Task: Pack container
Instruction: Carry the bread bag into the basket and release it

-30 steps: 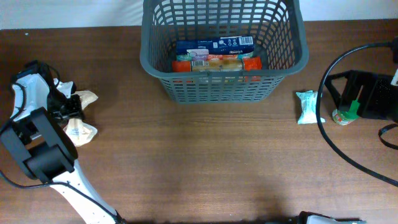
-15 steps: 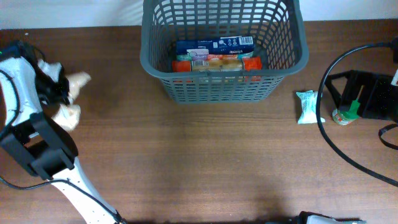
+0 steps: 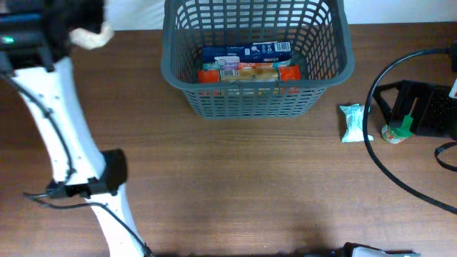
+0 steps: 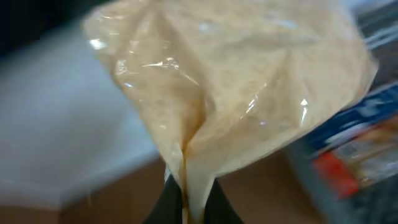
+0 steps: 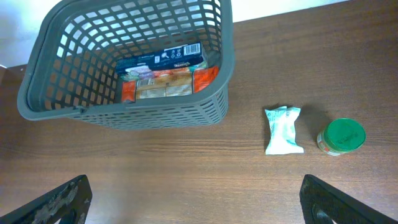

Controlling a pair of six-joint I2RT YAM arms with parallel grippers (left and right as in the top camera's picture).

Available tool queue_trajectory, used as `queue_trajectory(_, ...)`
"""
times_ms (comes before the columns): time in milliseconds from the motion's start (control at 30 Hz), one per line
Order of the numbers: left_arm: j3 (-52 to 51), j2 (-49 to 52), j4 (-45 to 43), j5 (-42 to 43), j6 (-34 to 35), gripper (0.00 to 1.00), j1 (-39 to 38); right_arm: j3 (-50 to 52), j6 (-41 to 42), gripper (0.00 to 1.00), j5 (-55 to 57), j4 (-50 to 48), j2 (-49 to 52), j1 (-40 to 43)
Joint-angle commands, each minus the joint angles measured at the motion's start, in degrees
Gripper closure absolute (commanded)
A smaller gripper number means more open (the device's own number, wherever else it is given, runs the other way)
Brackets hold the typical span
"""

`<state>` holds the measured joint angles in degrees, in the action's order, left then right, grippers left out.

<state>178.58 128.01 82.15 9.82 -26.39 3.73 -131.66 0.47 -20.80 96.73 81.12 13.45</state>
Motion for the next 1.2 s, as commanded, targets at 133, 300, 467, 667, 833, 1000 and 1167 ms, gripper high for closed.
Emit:
queue_trajectory(133, -2.9, -1.7, -9.1, 2.8, -23.8, 0.98, -19.5, 0.1, -0.5, 0.0, 0.5, 0.0, -0.1, -0.3)
queue_trajectory(300, -15.1, -0.3, -18.6, 2.9, -24.7, 0.98, -25.4, 0.1, -0.5, 0.0, 0.5, 0.6, -0.1, -0.3)
queue_trajectory(467, -27.8, 4.6, -25.2, 2.9, -24.7, 0.98, -29.2, 0.1, -0.5, 0.0, 0.5, 0.6, -0.1, -0.3)
queue_trajectory(667, -30.3, 9.3, -23.5, 2.2, -20.5, 0.98, -32.5, 0.1, -1.2, 0.0, 0.5, 0.6, -0.1, -0.3)
queue_trajectory(833, -30.3, 10.6, -21.6, 2.4, -19.9, 0.98, -34.4, 0.1, -1.1, 0.0, 0.5, 0.6, -0.1, -0.3)
queue_trajectory(1000, -30.4, 11.5, -20.6, 2.4, -19.5, 0.98, -35.8, 0.1, -1.2, 0.0, 0.5, 0.6, -0.1, -0.3)
queue_trajectory(1167, -30.3, 11.5, -20.5, 1.9, -19.0, 0.98, -36.6, 0.1, -1.2, 0.0, 0.5, 0.6, -0.1, -0.3)
